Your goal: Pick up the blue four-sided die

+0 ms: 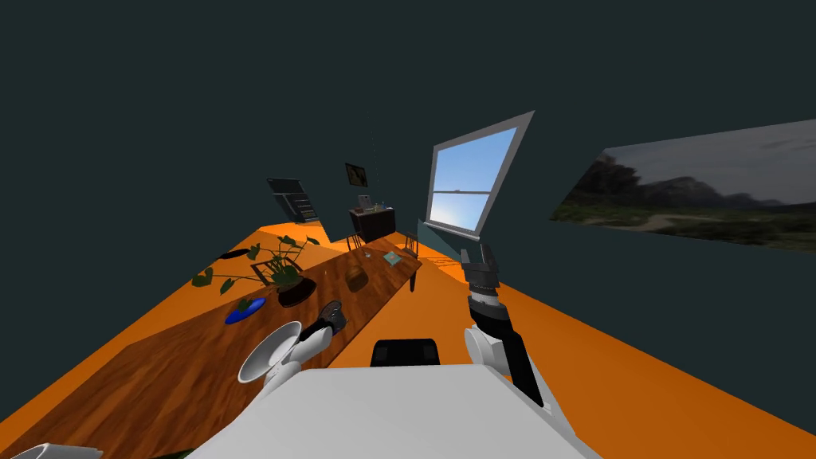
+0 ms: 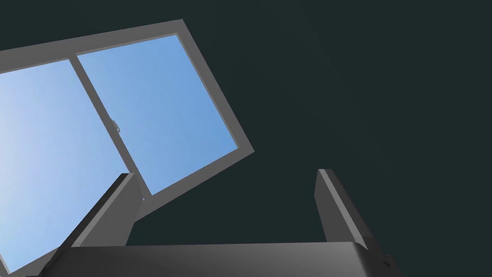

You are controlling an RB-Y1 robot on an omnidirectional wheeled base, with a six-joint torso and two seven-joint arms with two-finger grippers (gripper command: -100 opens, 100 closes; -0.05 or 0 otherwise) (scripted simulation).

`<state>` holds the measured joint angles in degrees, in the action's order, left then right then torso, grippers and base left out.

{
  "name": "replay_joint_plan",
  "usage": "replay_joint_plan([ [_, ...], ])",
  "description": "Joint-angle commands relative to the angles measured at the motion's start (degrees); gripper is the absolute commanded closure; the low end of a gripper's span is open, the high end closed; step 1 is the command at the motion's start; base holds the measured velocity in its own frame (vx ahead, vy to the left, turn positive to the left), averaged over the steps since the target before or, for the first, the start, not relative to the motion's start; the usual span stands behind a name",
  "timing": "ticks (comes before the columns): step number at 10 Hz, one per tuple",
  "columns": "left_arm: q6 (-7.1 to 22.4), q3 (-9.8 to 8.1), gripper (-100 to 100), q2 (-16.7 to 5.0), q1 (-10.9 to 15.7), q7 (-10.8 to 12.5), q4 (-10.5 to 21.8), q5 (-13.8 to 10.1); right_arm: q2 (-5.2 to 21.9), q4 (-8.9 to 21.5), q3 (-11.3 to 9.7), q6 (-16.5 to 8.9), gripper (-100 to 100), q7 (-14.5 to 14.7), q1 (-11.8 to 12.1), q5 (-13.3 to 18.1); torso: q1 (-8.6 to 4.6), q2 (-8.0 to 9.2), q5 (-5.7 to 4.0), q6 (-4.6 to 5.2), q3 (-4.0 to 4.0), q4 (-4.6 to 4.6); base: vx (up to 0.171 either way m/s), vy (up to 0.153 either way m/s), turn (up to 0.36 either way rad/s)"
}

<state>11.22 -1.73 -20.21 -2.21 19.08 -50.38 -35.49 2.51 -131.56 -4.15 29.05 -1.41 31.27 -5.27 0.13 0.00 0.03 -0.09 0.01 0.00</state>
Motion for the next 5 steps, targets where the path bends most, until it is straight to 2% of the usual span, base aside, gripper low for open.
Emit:
replay_joint_plan([
  [1,1.3,0.24,-100,-0.8,1.2,0.5,2.9,-1.3,0.0,0.0,0.0,0.0,0,0.0,0.0,0.0,0.0,0.0,0.0,0.0,0.0,0.0,-0.017,0.026,-0.11],
  [5,3.3,0.15,-100,-1.9,2.7,1.2,8.6,-2.7,0.0,0.0,0.0,0.0,0,0.0,0.0,0.0,-0.04,-0.04,0.0,0.01,-0.02,0.0,-0.018,0.018,-0.083],
])
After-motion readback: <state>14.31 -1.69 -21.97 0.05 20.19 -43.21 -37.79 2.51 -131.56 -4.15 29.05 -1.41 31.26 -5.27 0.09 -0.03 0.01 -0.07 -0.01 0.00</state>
